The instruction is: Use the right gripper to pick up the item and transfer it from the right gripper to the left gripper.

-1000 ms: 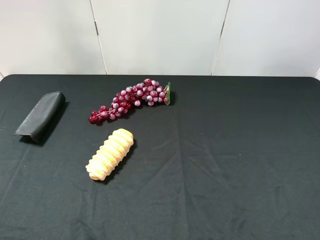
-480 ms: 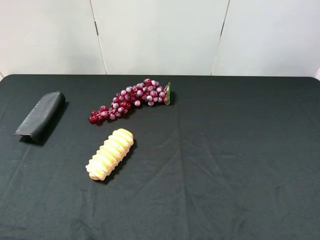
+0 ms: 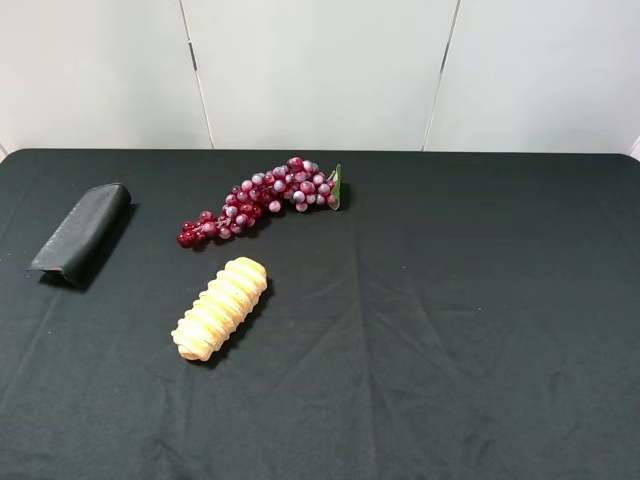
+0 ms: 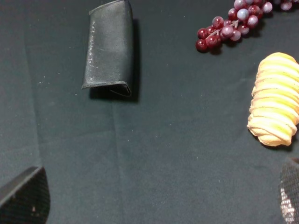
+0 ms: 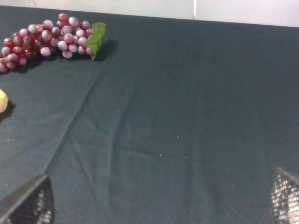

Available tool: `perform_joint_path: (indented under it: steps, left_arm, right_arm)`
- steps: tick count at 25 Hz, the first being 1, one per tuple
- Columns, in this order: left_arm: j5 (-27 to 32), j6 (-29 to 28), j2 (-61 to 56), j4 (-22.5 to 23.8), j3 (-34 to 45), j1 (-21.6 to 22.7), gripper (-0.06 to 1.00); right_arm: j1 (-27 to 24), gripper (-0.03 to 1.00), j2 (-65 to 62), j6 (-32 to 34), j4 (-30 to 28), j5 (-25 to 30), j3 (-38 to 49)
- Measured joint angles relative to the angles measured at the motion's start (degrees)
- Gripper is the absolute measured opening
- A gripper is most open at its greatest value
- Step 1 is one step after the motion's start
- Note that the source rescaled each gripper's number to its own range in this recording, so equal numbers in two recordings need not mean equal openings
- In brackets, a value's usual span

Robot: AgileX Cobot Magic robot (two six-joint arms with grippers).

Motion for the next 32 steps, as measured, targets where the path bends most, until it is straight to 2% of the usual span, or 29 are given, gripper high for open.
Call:
perform_joint_path:
  steps: [4, 5, 10, 13, 23, 32]
  left_arm:
    - [0.0, 0.0, 0.0, 0.0, 0.0, 0.2, 0.95]
    - [0.0, 0.0, 0.0, 0.0, 0.0, 0.7, 0.95]
    - [-0.3, 0.0, 0.0, 0.0, 0.0, 6.8, 0.95]
    - [-0.4, 0.0, 0.0, 0.0, 0.0, 9.9, 0.95]
    - [-0.4, 0.0, 0.0, 0.0, 0.0, 10.6, 0.95]
    - [-0.3, 0.0, 0.0, 0.0, 0.0, 10.6, 0.95]
  right_arm:
    - [-0.2, 1.00, 0.0, 0.0, 0.0, 0.0, 0.0]
    - [-1.7, 1.00, 0.0, 0.0, 0.0, 0.0, 0.0]
    - [-8.9, 1.00, 0.0, 0.0, 0.0, 0.0, 0.0]
    - [-11.2, 1.00, 0.0, 0.0, 0.0, 0.0, 0.0]
    - [-16.2, 1.00, 0.0, 0.0, 0.0, 0.0, 0.0]
    - [-16.5, 1.00, 0.0, 0.0, 0.0, 0.1, 0.0]
